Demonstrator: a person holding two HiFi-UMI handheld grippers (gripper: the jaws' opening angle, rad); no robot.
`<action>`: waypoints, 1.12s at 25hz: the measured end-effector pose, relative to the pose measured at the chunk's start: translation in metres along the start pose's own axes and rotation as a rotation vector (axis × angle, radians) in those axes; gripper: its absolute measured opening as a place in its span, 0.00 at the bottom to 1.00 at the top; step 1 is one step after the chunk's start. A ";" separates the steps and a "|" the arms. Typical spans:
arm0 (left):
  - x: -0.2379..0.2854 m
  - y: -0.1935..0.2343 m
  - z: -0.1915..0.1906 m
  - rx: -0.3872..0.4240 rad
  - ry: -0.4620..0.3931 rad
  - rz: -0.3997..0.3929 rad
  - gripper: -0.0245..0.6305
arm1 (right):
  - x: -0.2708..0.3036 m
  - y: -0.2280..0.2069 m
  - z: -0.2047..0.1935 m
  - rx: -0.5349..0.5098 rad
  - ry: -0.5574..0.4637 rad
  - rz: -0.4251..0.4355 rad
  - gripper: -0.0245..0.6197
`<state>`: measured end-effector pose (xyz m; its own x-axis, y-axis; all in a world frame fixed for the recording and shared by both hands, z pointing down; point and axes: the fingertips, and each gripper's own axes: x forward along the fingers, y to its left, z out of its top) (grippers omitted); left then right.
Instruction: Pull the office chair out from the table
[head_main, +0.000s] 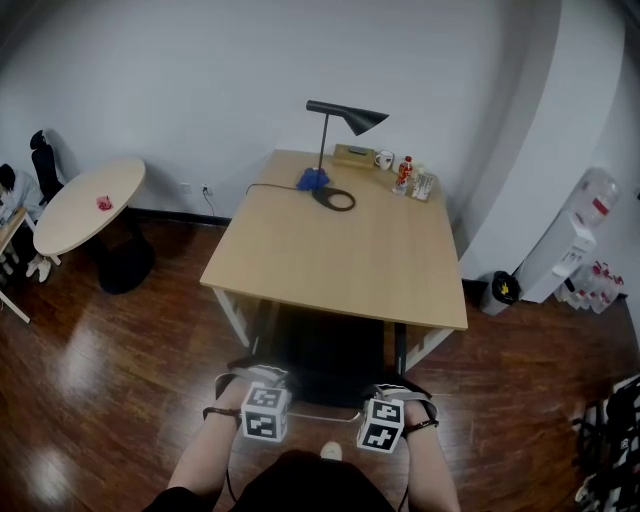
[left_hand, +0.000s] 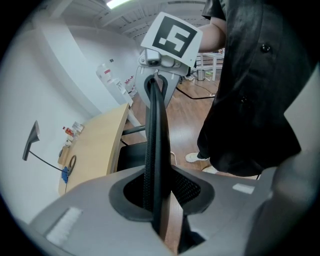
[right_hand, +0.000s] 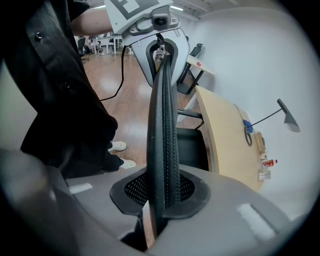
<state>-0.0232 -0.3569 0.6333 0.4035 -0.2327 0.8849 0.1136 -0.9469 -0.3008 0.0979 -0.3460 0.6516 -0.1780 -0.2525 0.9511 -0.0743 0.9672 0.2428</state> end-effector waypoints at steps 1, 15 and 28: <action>-0.002 -0.005 0.001 -0.002 -0.001 -0.004 0.19 | -0.002 0.005 0.001 0.001 0.000 0.003 0.15; -0.019 -0.053 0.004 0.020 -0.009 -0.032 0.19 | -0.014 0.056 0.008 0.037 0.004 0.008 0.15; -0.035 -0.099 0.011 0.042 -0.016 -0.042 0.18 | -0.028 0.101 0.012 0.054 0.008 -0.006 0.16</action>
<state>-0.0389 -0.2523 0.6281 0.4119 -0.1887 0.8915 0.1686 -0.9457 -0.2781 0.0835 -0.2417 0.6477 -0.1699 -0.2582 0.9510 -0.1279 0.9627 0.2385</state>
